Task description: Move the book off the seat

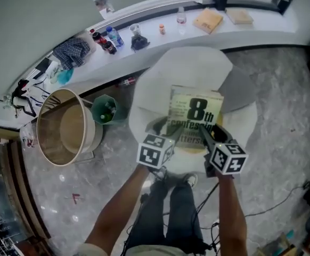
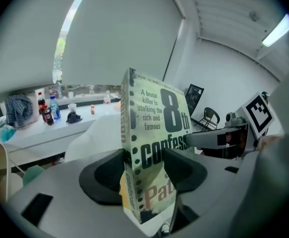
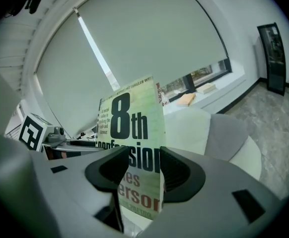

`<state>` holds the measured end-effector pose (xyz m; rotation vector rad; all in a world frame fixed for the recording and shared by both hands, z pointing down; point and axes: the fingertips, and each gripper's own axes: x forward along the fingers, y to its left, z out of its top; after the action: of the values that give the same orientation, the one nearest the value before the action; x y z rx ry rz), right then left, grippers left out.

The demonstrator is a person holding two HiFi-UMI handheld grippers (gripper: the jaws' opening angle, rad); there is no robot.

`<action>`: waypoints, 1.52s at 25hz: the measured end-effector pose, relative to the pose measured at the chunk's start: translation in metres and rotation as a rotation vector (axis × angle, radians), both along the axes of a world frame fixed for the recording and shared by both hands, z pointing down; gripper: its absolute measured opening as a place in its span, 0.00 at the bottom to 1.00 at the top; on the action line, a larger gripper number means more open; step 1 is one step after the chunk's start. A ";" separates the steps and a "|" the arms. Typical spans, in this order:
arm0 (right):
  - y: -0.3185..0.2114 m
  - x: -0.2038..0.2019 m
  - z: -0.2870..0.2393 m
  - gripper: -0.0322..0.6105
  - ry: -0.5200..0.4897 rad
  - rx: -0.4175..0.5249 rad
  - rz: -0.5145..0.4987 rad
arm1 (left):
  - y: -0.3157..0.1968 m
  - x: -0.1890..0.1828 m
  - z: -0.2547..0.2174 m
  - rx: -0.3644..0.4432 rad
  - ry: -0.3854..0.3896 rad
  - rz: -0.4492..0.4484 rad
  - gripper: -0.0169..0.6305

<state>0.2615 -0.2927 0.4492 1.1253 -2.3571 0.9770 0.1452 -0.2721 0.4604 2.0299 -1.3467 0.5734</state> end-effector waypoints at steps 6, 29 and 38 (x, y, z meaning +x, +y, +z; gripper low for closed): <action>-0.005 -0.039 -0.116 0.37 -0.025 0.112 -0.097 | 0.008 -0.037 -0.110 0.097 0.019 -0.109 0.42; 0.076 -0.217 -0.285 0.35 -0.215 0.358 -0.576 | 0.141 -0.189 -0.276 0.314 -0.123 -0.633 0.42; 0.194 -0.318 -0.293 0.35 -0.261 0.359 -0.766 | 0.274 -0.271 -0.279 0.341 -0.135 -0.837 0.42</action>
<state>-0.0560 -0.0983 0.1561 0.1098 -2.8797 0.4462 -0.1254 0.0023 0.1813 1.4526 -2.2968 0.0962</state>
